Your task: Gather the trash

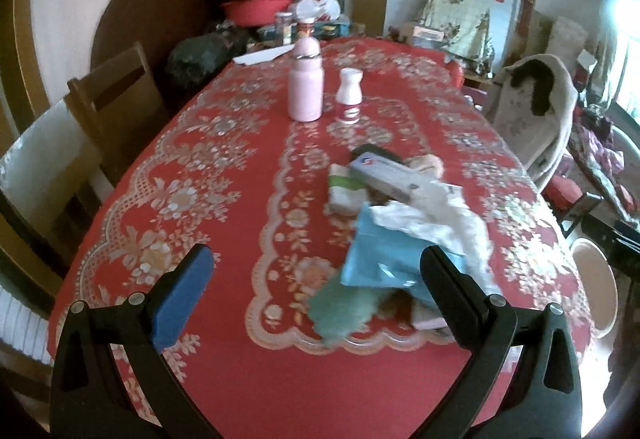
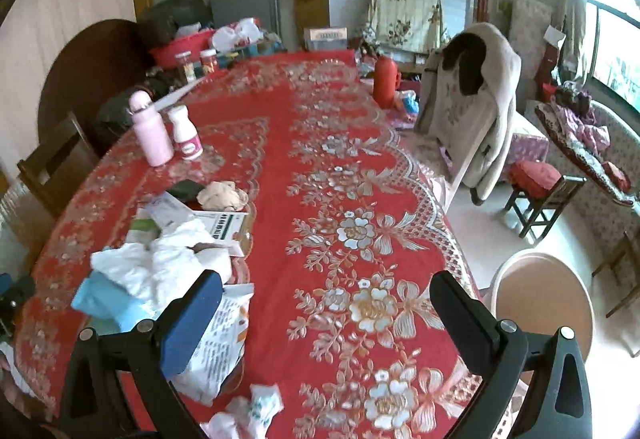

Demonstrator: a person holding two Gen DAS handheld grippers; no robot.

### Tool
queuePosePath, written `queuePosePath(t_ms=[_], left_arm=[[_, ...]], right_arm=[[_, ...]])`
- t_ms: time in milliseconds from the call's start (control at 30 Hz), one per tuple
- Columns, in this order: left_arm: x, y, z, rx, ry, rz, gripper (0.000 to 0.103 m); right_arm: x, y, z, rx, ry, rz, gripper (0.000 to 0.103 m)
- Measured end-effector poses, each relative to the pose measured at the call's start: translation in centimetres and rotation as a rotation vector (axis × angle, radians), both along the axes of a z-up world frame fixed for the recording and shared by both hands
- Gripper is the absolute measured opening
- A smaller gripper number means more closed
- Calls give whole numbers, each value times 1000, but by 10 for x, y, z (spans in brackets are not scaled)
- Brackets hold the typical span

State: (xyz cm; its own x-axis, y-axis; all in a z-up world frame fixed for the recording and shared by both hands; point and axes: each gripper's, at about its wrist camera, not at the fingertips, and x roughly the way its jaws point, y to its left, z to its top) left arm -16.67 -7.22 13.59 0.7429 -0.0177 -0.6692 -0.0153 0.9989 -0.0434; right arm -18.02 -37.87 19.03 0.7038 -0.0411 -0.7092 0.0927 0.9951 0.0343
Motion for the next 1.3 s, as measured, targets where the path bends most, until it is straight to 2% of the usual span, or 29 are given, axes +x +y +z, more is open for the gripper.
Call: queuePosePath(t_ms=[200,333,500,900,1300], left_arm=[[-25,-24,12,7,-44,-16,103],[-38,-40,19,42,-82,-6,103],[-48,-48,24,45,-98,-9,103],[-64,-45,41,25,-132,18,103],[-67,-42,51,21,-151,29,103]], right_arm=[[-34,3,17,21,-62,14,103],[-50,5,27,9,-97,20,103],[-65,4,35,18,-135,27,103],[-90,11,49,22,-176,53,103],[-98,17,64,18,-210,61,103]])
